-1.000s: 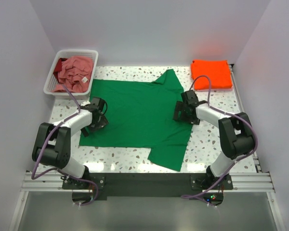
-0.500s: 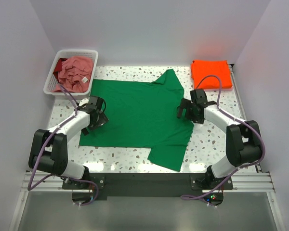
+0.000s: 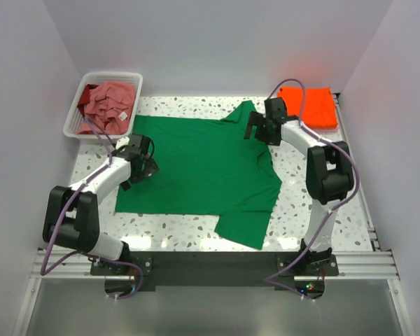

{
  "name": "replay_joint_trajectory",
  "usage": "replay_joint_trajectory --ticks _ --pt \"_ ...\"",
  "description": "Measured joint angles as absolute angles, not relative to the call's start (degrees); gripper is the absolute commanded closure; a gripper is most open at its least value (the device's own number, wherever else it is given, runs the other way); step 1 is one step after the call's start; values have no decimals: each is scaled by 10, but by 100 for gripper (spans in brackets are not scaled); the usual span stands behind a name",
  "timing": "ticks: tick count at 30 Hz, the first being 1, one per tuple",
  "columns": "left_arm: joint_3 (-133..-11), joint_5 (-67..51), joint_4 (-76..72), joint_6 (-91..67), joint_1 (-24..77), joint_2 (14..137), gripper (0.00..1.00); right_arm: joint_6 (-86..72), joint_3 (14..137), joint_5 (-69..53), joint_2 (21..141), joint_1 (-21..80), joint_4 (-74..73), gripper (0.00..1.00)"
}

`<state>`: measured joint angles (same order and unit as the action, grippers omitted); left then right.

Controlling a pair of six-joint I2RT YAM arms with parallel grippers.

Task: Fold and stack the t-shirts
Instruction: Flatten the tshirt out

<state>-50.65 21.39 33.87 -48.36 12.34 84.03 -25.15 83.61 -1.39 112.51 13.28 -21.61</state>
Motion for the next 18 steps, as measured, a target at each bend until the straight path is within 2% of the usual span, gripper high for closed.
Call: replay_joint_trajectory --ticks 7,18 --pt "-519 215 339 -484 123 865 0 -232 942 -10 1239 133 -248 2" --pt "-534 245 345 -484 123 893 0 -220 1018 30 1289 137 -285 1"
